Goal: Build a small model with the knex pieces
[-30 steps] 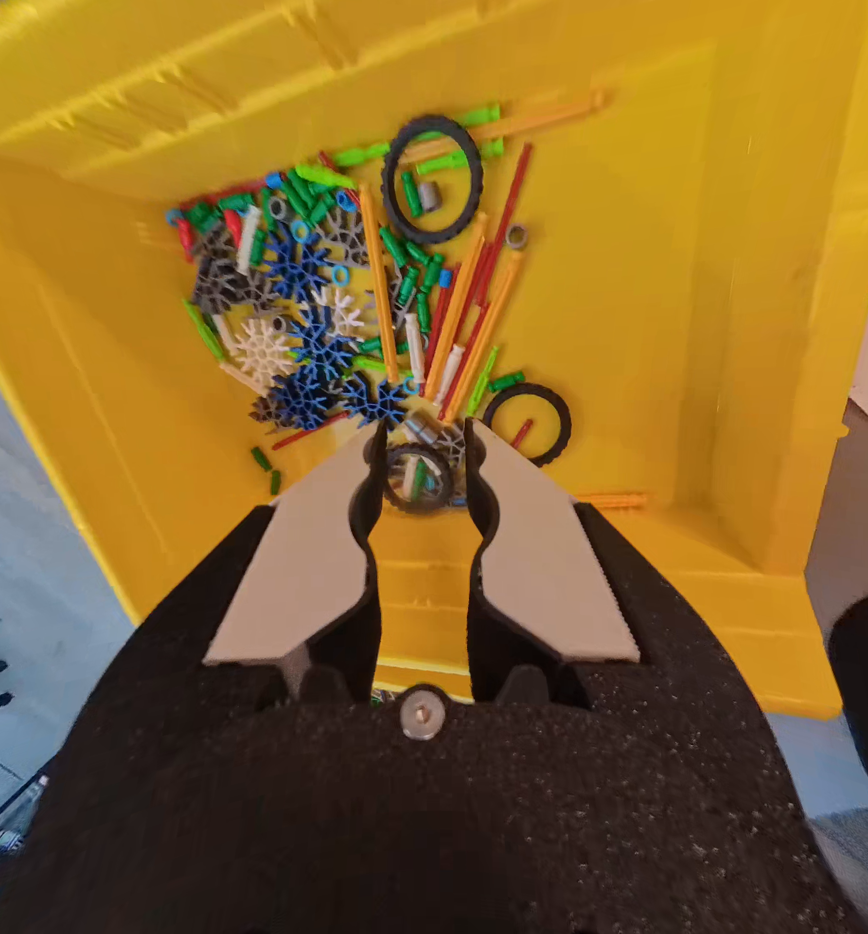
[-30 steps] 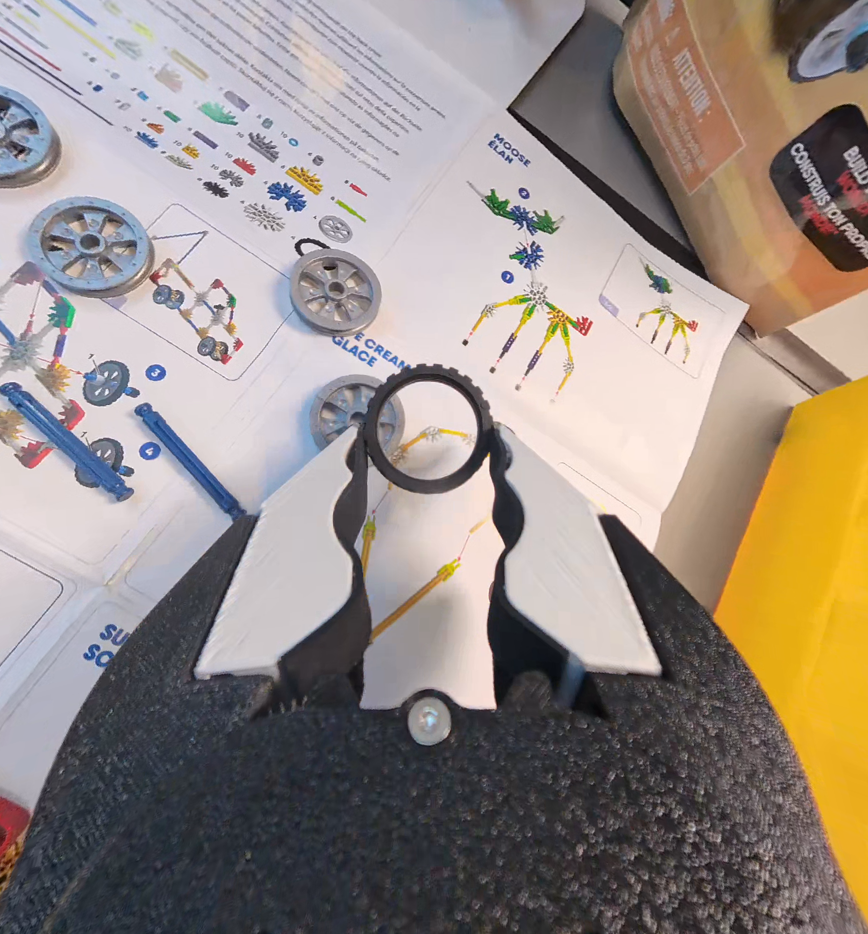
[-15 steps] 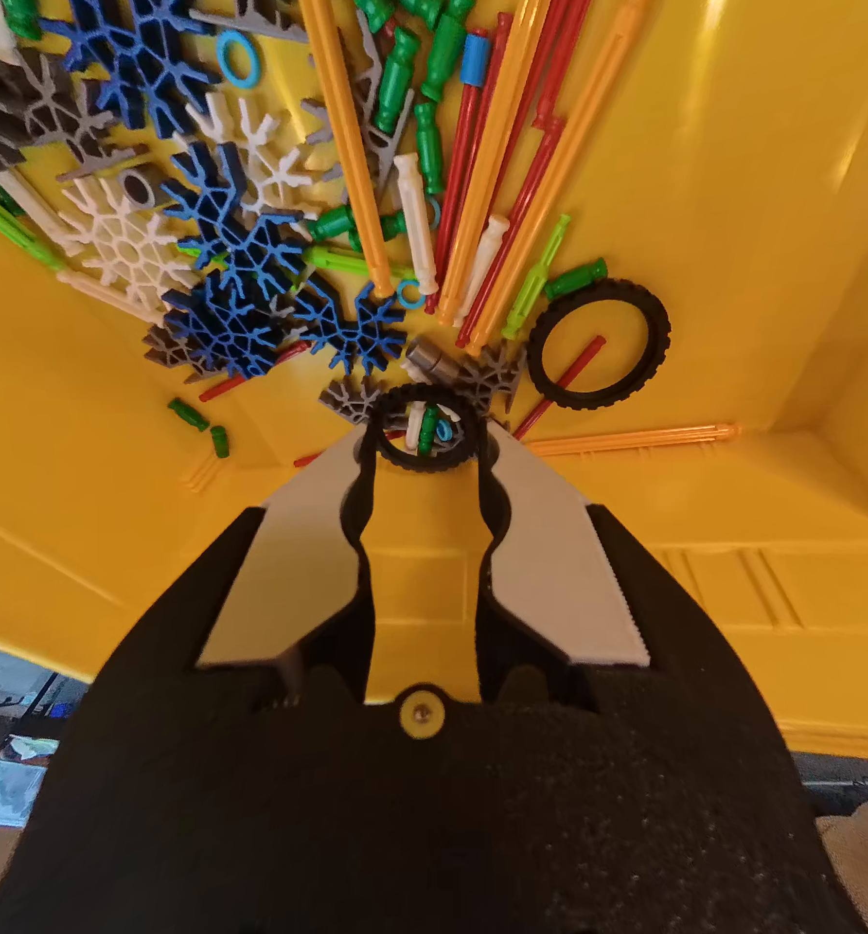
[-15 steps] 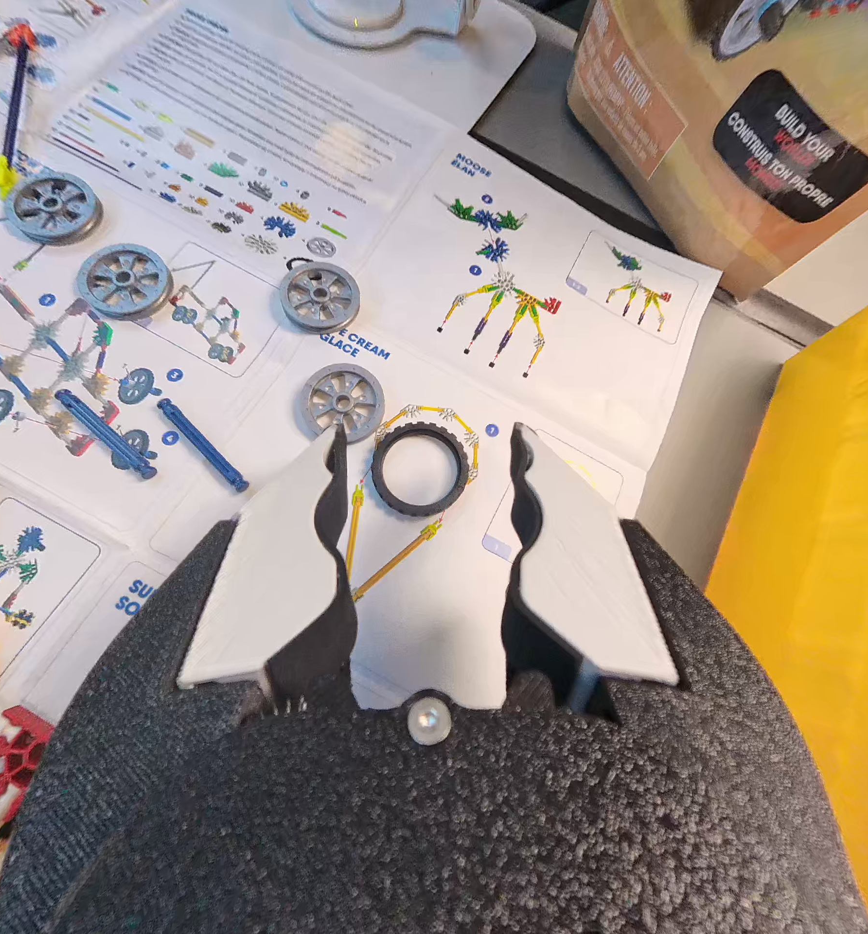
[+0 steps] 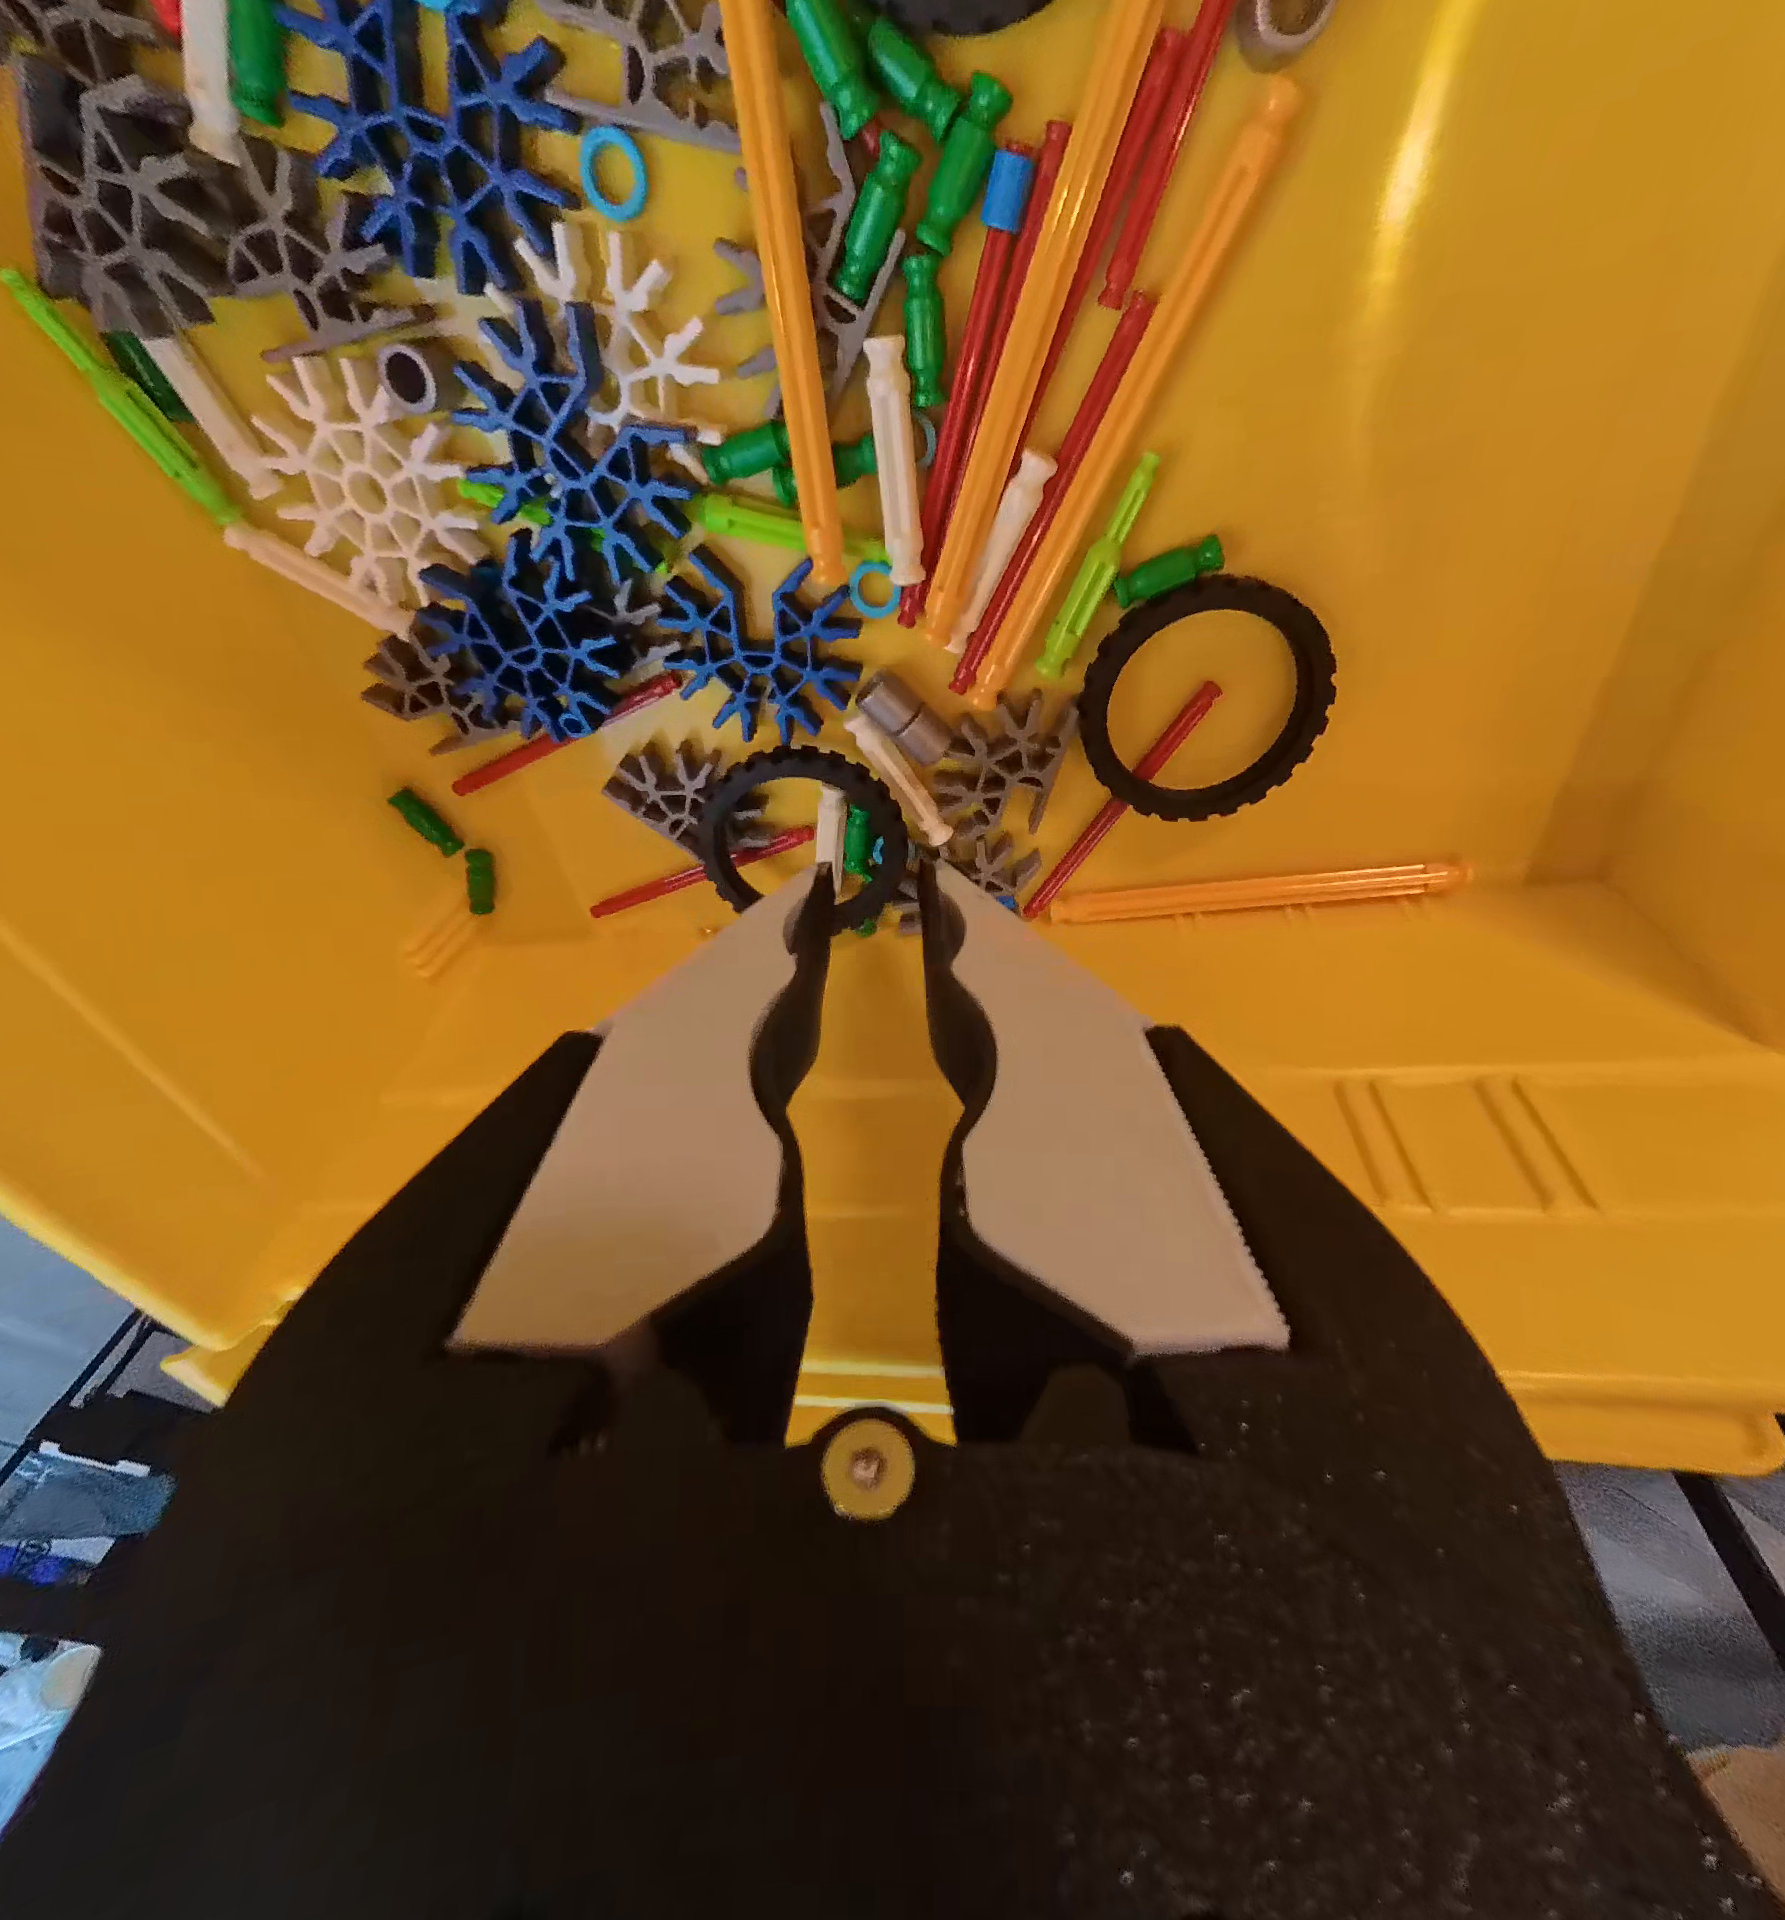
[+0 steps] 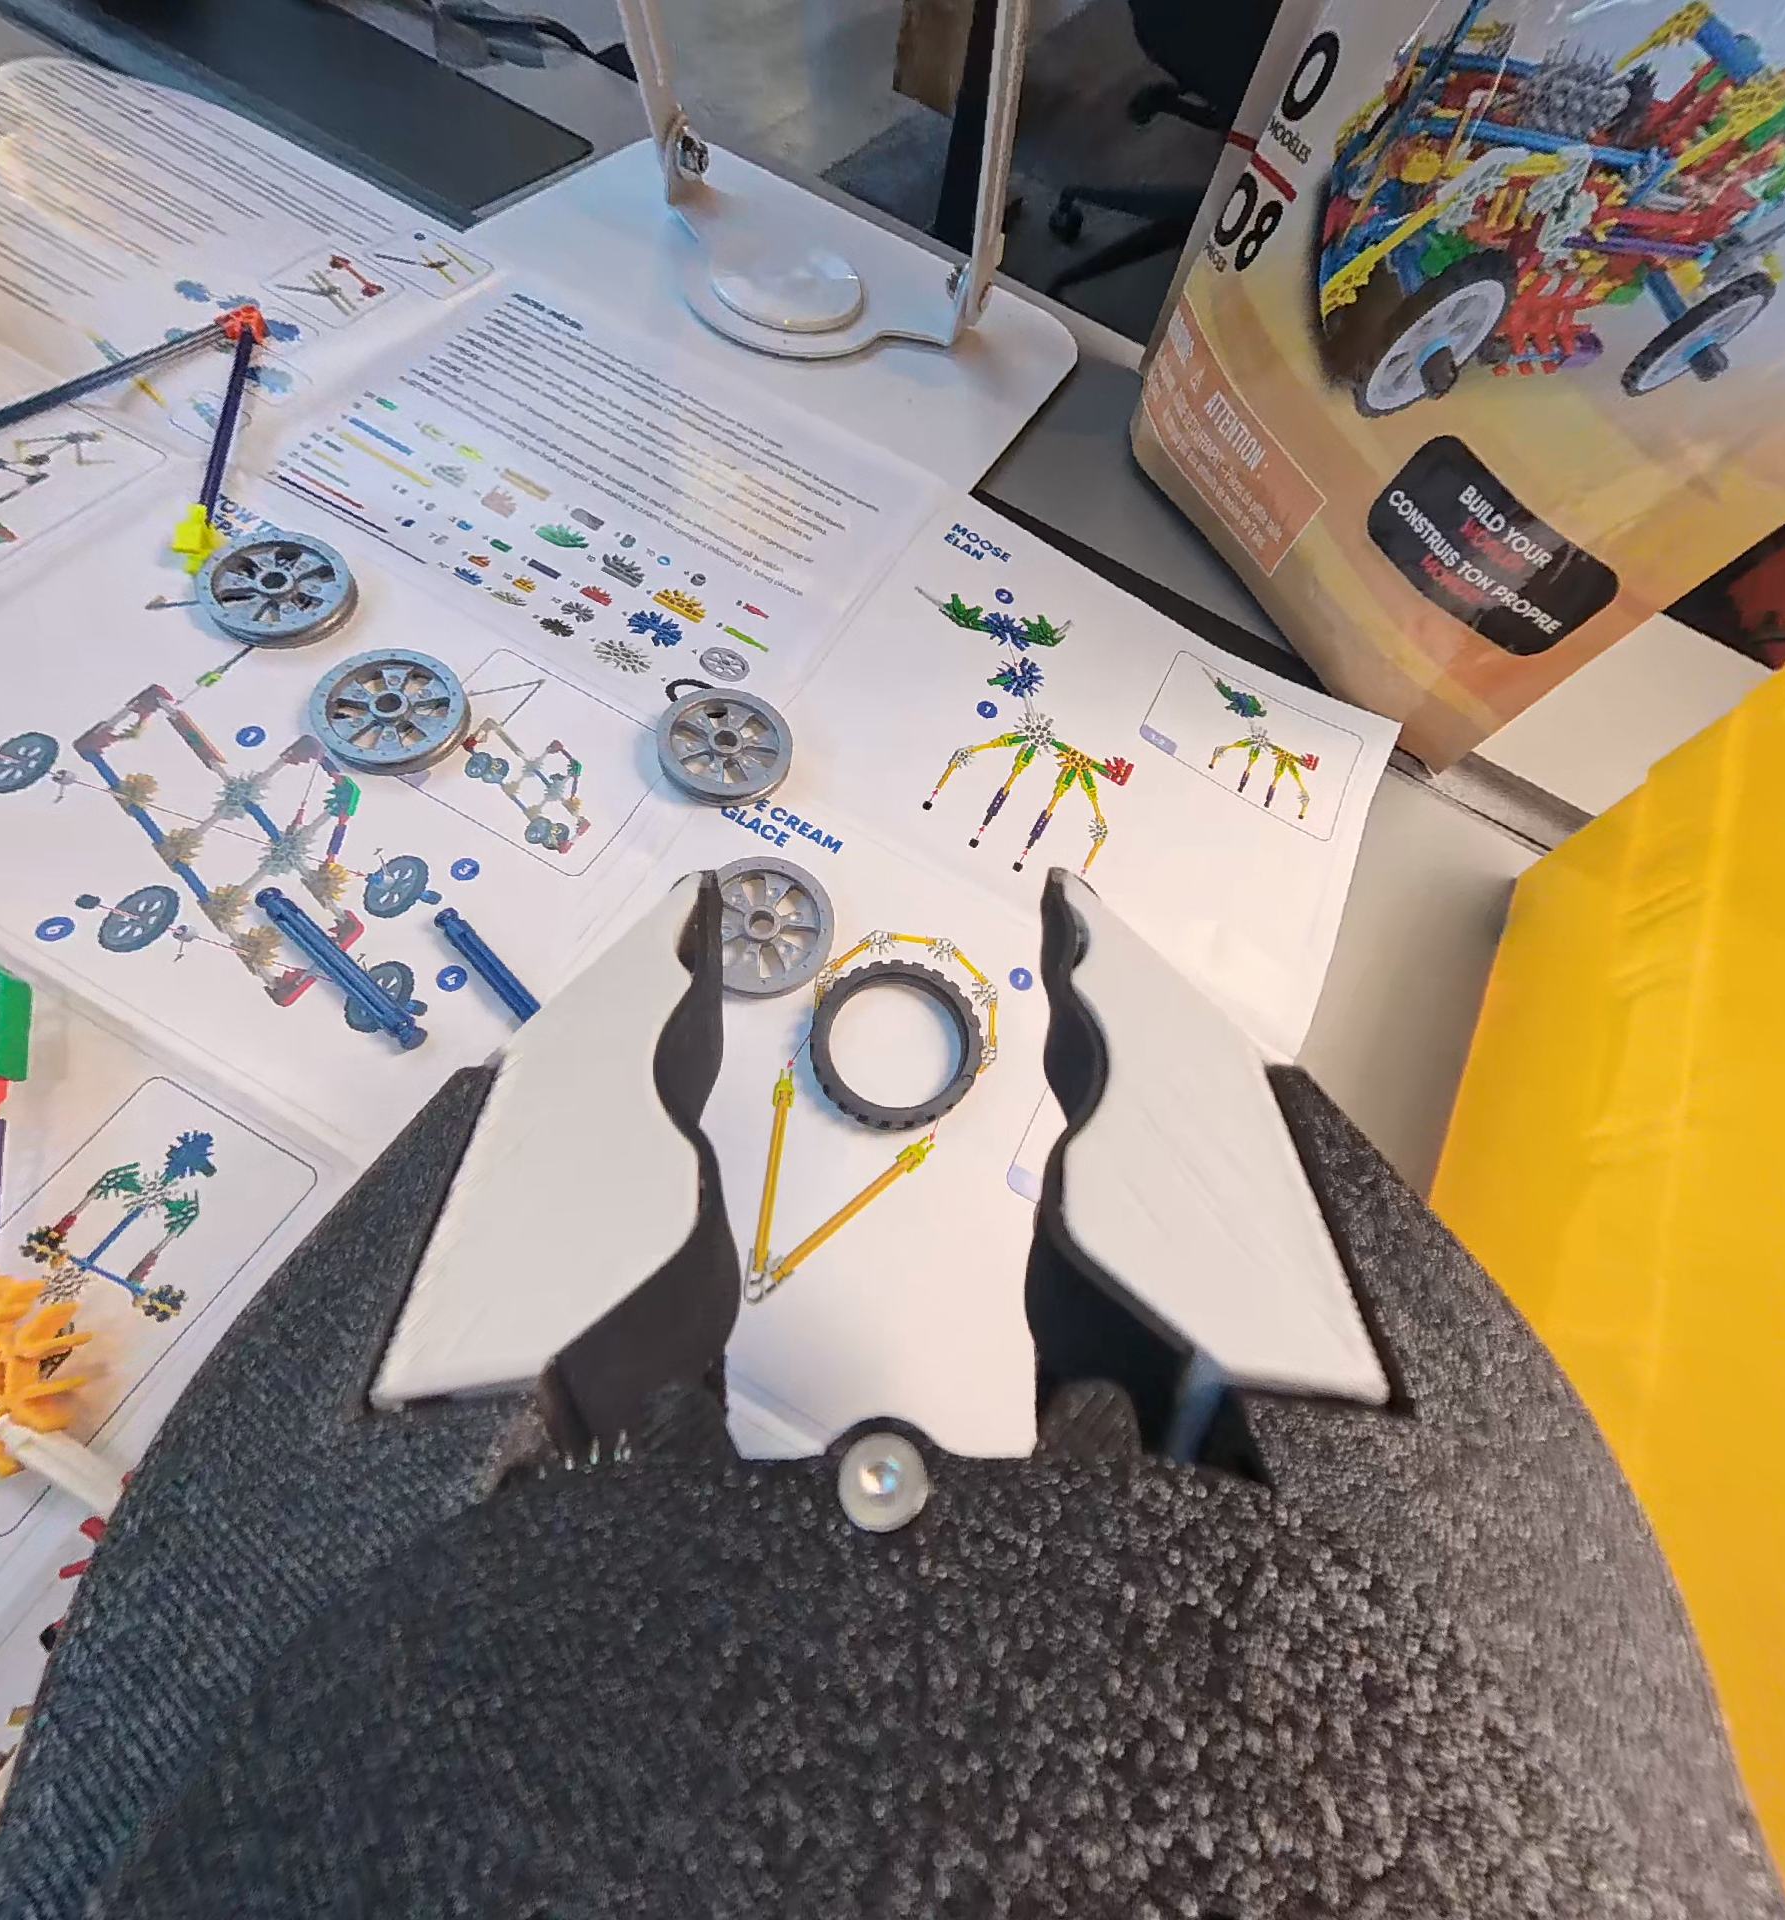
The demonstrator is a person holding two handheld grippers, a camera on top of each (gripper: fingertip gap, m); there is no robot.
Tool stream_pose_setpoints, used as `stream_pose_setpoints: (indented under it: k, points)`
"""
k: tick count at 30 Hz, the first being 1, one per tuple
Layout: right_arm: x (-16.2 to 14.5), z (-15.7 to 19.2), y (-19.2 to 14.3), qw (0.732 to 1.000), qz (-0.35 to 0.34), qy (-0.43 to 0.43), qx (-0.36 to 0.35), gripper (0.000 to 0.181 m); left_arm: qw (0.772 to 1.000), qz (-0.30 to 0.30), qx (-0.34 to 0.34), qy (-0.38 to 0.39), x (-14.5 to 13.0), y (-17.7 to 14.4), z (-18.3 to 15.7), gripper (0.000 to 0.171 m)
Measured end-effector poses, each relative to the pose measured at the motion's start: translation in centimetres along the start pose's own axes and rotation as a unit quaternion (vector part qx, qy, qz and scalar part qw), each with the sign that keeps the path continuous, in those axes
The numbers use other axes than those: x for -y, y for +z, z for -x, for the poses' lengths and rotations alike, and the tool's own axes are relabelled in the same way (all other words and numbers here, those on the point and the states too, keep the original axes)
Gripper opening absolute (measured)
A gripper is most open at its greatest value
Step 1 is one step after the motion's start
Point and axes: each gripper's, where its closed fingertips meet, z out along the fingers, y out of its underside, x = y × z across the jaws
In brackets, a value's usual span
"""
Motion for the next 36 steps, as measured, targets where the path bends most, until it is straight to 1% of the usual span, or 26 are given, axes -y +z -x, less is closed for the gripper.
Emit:
stream_pose_setpoints:
  k: [2,3,7,11,14,18,20,23,25,26,29,33,35,36]
  points:
    - [0.1,0.1,0.0,1.000,-0.002,-0.001,0.000,0.060,1.000,0.008,-0.007,-0.007,0.0,0.8,-0.1,0.012]
    - [0.1,0.2,0.0,1.000,-0.002,-0.002,0.001,0.060,1.000,0.010,-0.008,-0.011,0.1,1.0,0.1,0.007]
    - [-0.1,0.0,-0.1,1.000,-0.001,0.000,0.000,0.060,0.999,0.013,-0.039,-0.026,0.2,1.9,-0.4,0.003]
    - [-0.2,0.0,0.0,1.000,-0.001,0.002,0.001,0.059,0.998,0.007,-0.049,-0.029,0.4,1.8,-0.5,0.000]
    - [-0.1,0.1,0.0,1.000,-0.003,0.000,0.001,0.059,0.999,-0.001,-0.041,-0.018,0.3,0.8,-0.6,0.000]
    - [0.5,0.3,-0.1,1.000,-0.016,-0.004,0.003,0.058,0.998,-0.058,-0.035,-0.008,1.1,-2.4,-0.7,0.000]
    - [0.7,0.6,0.0,1.000,-0.020,-0.009,0.006,0.058,0.998,-0.065,-0.025,-0.006,1.0,-3.1,-0.7,0.000]
    - [0.8,1.2,0.1,1.000,-0.020,-0.020,0.009,0.058,0.999,-0.041,0.005,-0.008,0.7,-1.8,0.0,0.000]
    - [0.9,1.4,0.0,0.999,-0.022,-0.027,0.008,0.058,0.999,-0.026,0.023,-0.015,0.7,-0.7,0.9,0.010]
    - [1.0,1.4,0.0,0.999,-0.024,-0.028,0.008,0.058,0.999,-0.019,0.032,-0.020,0.6,-0.2,1.4,0.011]
    - [0.9,1.3,-0.1,0.999,-0.026,-0.025,0.009,0.058,0.999,-0.004,0.033,-0.039,0.3,0.8,2.6,0.013]
    - [0.8,1.1,0.0,0.999,-0.026,-0.024,0.007,0.057,0.999,0.006,0.025,-0.044,0.2,1.7,3.1,0.012]
    - [0.7,1.0,0.0,0.999,-0.025,-0.024,0.008,0.057,0.999,0.014,0.021,-0.038,-0.1,2.0,3.0,0.004]
    - [0.7,1.0,0.1,0.999,-0.025,-0.024,0.009,0.057,0.999,0.019,0.019,-0.039,-0.3,2.1,2.9,0.003]
